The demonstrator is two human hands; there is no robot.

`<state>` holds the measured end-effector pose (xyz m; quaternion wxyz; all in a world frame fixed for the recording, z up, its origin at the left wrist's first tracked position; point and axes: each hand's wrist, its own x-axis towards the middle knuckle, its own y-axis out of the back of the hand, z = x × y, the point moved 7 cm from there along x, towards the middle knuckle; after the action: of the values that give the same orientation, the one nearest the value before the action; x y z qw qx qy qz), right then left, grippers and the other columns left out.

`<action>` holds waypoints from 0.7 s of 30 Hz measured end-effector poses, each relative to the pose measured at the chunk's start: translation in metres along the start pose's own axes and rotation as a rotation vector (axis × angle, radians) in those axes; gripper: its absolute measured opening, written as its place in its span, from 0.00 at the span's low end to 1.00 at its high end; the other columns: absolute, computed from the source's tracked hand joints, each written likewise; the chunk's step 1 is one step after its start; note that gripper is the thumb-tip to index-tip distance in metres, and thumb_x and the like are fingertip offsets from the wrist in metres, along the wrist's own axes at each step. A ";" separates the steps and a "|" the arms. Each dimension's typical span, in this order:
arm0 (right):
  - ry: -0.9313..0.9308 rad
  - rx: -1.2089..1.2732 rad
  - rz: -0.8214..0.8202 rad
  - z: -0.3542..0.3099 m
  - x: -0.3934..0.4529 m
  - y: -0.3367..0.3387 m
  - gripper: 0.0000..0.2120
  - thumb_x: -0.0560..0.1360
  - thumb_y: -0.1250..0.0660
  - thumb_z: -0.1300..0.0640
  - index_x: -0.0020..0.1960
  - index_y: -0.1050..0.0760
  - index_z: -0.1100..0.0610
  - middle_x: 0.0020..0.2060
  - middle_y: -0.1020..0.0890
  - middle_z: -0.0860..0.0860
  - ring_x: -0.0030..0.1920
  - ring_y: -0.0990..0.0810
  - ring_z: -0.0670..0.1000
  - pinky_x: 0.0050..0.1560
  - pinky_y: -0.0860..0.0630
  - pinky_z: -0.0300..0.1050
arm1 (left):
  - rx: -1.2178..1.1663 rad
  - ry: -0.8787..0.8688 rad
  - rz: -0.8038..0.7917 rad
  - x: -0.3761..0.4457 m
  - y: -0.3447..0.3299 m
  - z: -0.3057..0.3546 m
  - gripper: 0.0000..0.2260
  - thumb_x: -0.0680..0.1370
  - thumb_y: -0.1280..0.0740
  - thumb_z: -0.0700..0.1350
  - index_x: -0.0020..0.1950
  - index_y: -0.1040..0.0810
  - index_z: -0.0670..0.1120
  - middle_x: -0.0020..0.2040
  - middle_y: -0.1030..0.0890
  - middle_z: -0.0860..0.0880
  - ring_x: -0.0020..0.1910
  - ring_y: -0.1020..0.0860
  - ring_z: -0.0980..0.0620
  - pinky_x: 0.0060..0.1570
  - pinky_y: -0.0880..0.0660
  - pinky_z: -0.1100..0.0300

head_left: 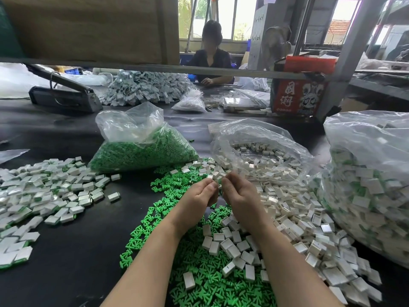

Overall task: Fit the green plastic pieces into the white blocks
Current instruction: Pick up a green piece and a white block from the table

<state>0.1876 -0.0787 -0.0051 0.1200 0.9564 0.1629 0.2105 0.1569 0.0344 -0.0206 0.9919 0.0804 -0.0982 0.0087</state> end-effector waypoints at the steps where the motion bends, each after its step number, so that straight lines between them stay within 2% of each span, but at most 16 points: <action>1: -0.009 -0.015 -0.010 0.001 0.000 -0.002 0.10 0.82 0.40 0.58 0.43 0.26 0.59 0.33 0.23 0.56 0.34 0.27 0.54 0.38 0.27 0.58 | 0.007 0.002 -0.012 0.000 -0.001 0.000 0.10 0.84 0.43 0.42 0.47 0.24 0.44 0.38 0.25 0.52 0.37 0.27 0.59 0.40 0.29 0.67; 3: -0.027 -0.046 -0.028 0.003 -0.001 -0.005 0.11 0.83 0.42 0.58 0.45 0.25 0.60 0.36 0.21 0.60 0.36 0.24 0.61 0.40 0.26 0.62 | 0.023 0.009 -0.034 0.000 -0.002 0.000 0.10 0.82 0.42 0.45 0.45 0.25 0.46 0.36 0.26 0.54 0.36 0.29 0.58 0.40 0.30 0.62; 4: -0.037 -0.054 -0.034 0.004 -0.001 -0.005 0.11 0.83 0.42 0.58 0.45 0.25 0.60 0.36 0.21 0.60 0.36 0.23 0.61 0.41 0.25 0.63 | 0.040 0.017 -0.041 0.000 -0.001 -0.001 0.09 0.81 0.42 0.47 0.45 0.24 0.47 0.35 0.26 0.56 0.36 0.29 0.59 0.40 0.30 0.62; 7: -0.070 -0.047 -0.057 0.006 -0.001 -0.006 0.11 0.82 0.41 0.59 0.43 0.26 0.60 0.33 0.25 0.55 0.34 0.29 0.54 0.38 0.27 0.61 | 0.091 0.034 -0.054 0.000 -0.001 -0.001 0.09 0.78 0.42 0.51 0.44 0.24 0.52 0.33 0.23 0.63 0.35 0.26 0.65 0.39 0.30 0.69; 8: -0.082 -0.038 -0.060 0.006 -0.001 -0.006 0.11 0.82 0.41 0.59 0.42 0.27 0.59 0.32 0.26 0.54 0.35 0.30 0.54 0.38 0.27 0.60 | 0.100 0.037 -0.051 0.000 -0.001 -0.002 0.09 0.77 0.42 0.52 0.43 0.23 0.53 0.33 0.23 0.63 0.35 0.26 0.65 0.39 0.30 0.69; 11: -0.107 -0.023 -0.053 0.007 -0.002 -0.006 0.12 0.82 0.42 0.59 0.41 0.27 0.57 0.33 0.25 0.52 0.35 0.28 0.53 0.40 0.27 0.60 | 0.100 0.044 -0.014 -0.001 -0.002 -0.002 0.10 0.79 0.42 0.51 0.43 0.24 0.51 0.35 0.25 0.58 0.37 0.28 0.57 0.41 0.30 0.60; 13: -0.100 -0.043 -0.025 0.005 -0.001 -0.005 0.14 0.83 0.42 0.59 0.39 0.26 0.54 0.32 0.23 0.50 0.35 0.26 0.50 0.39 0.26 0.57 | 0.099 0.039 0.007 -0.002 -0.004 -0.001 0.11 0.83 0.42 0.46 0.45 0.24 0.47 0.36 0.26 0.54 0.36 0.29 0.55 0.38 0.30 0.62; 16: -0.084 -0.038 0.041 0.003 -0.001 -0.002 0.14 0.82 0.42 0.59 0.39 0.26 0.56 0.30 0.24 0.48 0.32 0.26 0.47 0.36 0.27 0.52 | 0.068 0.059 0.023 -0.002 -0.007 0.000 0.12 0.85 0.44 0.43 0.50 0.25 0.38 0.38 0.27 0.48 0.38 0.29 0.52 0.35 0.31 0.63; 18: -0.076 -0.030 0.073 0.002 -0.001 -0.001 0.15 0.82 0.42 0.59 0.38 0.26 0.55 0.28 0.25 0.45 0.30 0.28 0.44 0.33 0.30 0.46 | 0.033 0.078 0.028 -0.002 -0.008 0.002 0.12 0.85 0.45 0.43 0.52 0.26 0.38 0.39 0.27 0.47 0.39 0.30 0.50 0.35 0.30 0.61; 19: -0.074 -0.031 0.082 0.001 -0.002 -0.001 0.15 0.82 0.42 0.59 0.38 0.26 0.55 0.29 0.25 0.45 0.30 0.28 0.44 0.33 0.30 0.46 | 0.028 0.077 0.031 -0.002 -0.009 0.003 0.12 0.85 0.45 0.43 0.52 0.26 0.37 0.40 0.28 0.46 0.40 0.30 0.49 0.36 0.30 0.59; 21: -0.073 -0.023 0.096 0.000 -0.002 -0.001 0.13 0.82 0.41 0.59 0.40 0.25 0.59 0.31 0.24 0.49 0.33 0.26 0.48 0.36 0.27 0.54 | 0.008 0.064 0.035 -0.002 -0.010 0.006 0.12 0.85 0.45 0.43 0.53 0.27 0.35 0.41 0.28 0.43 0.41 0.31 0.48 0.41 0.31 0.53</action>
<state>0.1858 -0.0784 -0.0055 0.1264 0.9687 0.1100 0.1830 0.1543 0.0234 -0.0167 0.9939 0.0821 -0.0679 0.0290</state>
